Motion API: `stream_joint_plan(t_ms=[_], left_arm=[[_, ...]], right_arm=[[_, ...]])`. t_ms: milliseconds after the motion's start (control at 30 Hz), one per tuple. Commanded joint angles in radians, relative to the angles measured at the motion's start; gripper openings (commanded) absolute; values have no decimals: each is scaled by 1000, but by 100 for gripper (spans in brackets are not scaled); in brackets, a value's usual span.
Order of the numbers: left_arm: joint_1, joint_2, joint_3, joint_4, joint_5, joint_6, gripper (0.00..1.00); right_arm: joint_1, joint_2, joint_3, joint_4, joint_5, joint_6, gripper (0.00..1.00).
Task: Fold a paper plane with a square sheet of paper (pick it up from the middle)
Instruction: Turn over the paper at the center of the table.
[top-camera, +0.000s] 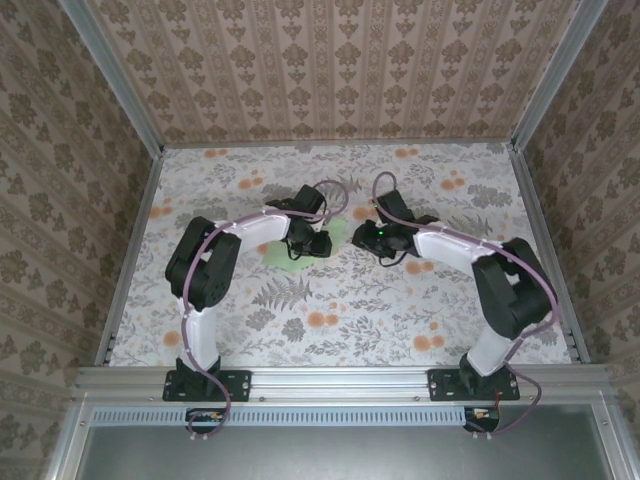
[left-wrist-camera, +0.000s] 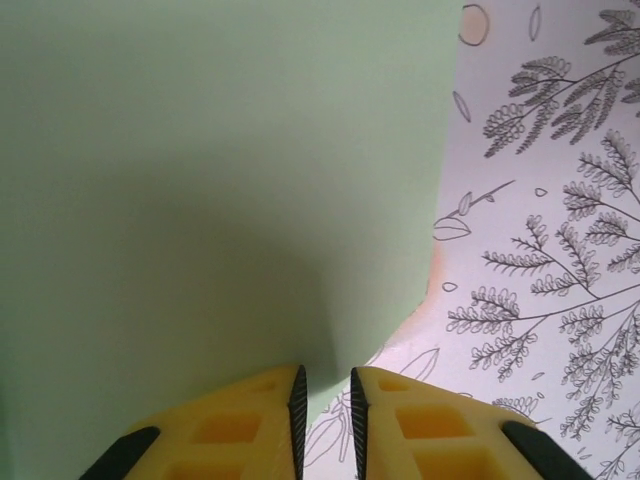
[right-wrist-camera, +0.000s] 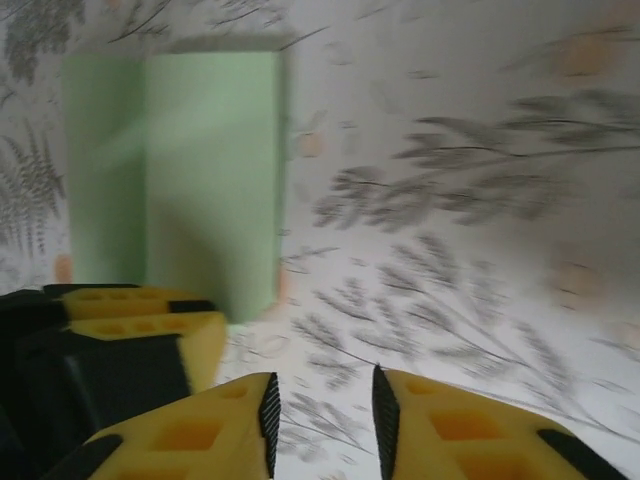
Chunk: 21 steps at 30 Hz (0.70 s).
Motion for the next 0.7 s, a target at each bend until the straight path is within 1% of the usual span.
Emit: stream_joint_plan(t_ms=[0,233,400,467,500,533,567,600,667], left_arm=[[8,-42,-15,6,9,-12,19],[25,-83,-45,30,30,-26,12],[45,-122,-70,56,55,-43,6],[62,-147,-89,70,53,-58,6],[72,-161,-100,74,45,-66,7],[86,-177,-114,78,32,-74,11],[102,-192,-130,81,15,-84,17],[118,-203,-144,84,1,-92,24],[158,-226,-185,89,-23,-114,43]], right_arm=[[34,81,79,69,-71,67,28],[53,218,156,104,-126,110,18],[53,269,179,78,-123,110,17],[53,287,192,47,-113,101,17],[53,295,194,35,-109,99,17],[53,299,197,25,-104,96,17],[54,302,199,14,-98,91,17],[53,303,201,6,-93,88,17],[53,308,207,-15,-82,77,17]])
